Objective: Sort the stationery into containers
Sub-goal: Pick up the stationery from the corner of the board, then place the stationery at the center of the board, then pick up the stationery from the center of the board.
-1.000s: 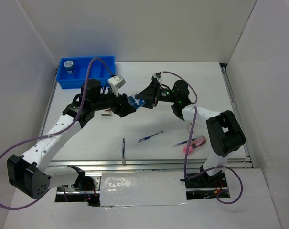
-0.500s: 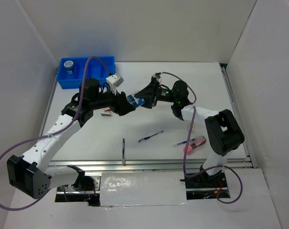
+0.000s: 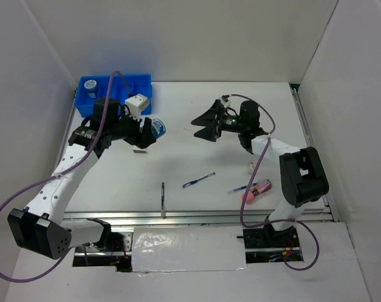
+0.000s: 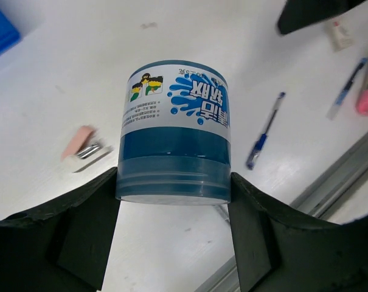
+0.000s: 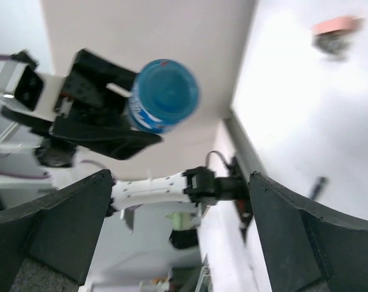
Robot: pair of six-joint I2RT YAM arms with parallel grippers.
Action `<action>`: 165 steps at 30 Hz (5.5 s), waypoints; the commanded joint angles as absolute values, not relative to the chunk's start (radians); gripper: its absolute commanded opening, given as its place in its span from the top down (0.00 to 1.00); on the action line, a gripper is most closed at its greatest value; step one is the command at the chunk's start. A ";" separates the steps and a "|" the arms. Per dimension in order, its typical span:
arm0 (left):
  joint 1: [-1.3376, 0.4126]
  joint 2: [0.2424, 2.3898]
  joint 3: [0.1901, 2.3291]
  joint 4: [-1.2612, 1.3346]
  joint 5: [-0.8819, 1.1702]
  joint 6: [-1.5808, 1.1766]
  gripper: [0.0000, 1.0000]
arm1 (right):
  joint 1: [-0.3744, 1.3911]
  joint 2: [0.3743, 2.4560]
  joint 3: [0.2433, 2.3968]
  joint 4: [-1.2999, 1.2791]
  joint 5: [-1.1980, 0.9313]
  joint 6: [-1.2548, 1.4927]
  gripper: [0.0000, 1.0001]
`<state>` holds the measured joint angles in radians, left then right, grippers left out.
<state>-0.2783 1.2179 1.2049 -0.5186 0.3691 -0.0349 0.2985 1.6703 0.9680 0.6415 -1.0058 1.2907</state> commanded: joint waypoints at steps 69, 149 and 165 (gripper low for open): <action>-0.089 2.027 1.917 -1.045 -0.167 0.856 0.01 | 0.118 1.348 0.910 0.034 -0.985 0.637 0.00; 0.163 1.565 0.879 0.189 0.159 0.017 0.10 | 0.029 1.124 0.856 -0.336 -0.718 0.204 0.00; 0.163 1.591 0.891 0.183 0.170 0.018 0.24 | 0.020 1.134 0.845 -0.324 -0.724 0.210 0.00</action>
